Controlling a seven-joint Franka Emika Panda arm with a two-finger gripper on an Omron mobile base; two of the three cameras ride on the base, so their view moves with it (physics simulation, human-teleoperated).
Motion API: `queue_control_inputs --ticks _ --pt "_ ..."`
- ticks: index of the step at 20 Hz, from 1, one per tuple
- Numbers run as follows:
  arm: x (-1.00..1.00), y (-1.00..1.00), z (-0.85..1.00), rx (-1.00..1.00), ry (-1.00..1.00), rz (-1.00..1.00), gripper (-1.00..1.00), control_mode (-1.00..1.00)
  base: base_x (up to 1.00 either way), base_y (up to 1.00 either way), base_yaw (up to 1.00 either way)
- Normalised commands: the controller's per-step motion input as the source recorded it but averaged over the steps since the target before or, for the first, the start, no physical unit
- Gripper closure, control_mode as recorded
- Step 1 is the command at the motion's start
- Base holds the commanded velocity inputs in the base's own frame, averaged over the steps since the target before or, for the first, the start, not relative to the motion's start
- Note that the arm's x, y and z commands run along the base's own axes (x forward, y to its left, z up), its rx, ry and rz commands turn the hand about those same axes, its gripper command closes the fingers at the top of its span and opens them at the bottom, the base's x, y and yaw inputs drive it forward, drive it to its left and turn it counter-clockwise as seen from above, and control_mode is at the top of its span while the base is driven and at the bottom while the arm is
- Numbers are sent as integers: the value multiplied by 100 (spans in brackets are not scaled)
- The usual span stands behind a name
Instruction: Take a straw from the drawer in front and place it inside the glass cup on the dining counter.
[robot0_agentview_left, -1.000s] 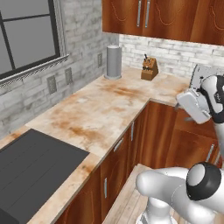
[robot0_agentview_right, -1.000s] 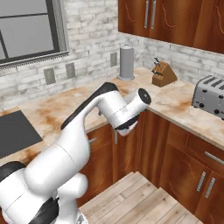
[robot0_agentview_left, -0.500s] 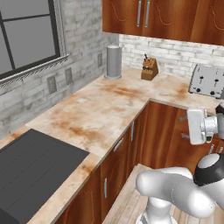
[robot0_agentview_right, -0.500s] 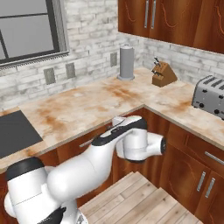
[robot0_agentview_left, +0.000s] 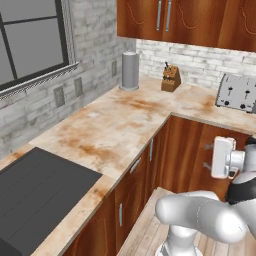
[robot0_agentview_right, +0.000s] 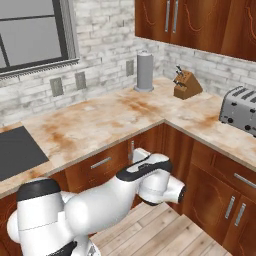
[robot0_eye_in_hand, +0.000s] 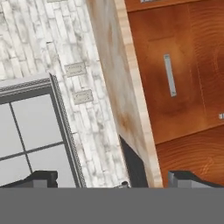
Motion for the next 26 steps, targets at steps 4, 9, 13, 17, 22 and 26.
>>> queue_control_inputs --ticks 4,9,13,17,22,26 --pt "18 19 -39 -6 -1 -15 -100 -100 0 0 0" --pt "31 25 -31 -14 0 -12 -100 -100 0 0 0" --pt "47 13 -30 -13 0 -3 -100 -100 0 0 0" --pt "48 7 -37 -8 0 0 -100 -100 0 0 0" --pt "31 8 -45 0 0 5 -100 -100 0 0 0" --pt "15 23 -42 1 0 11 -100 -100 0 0 0"
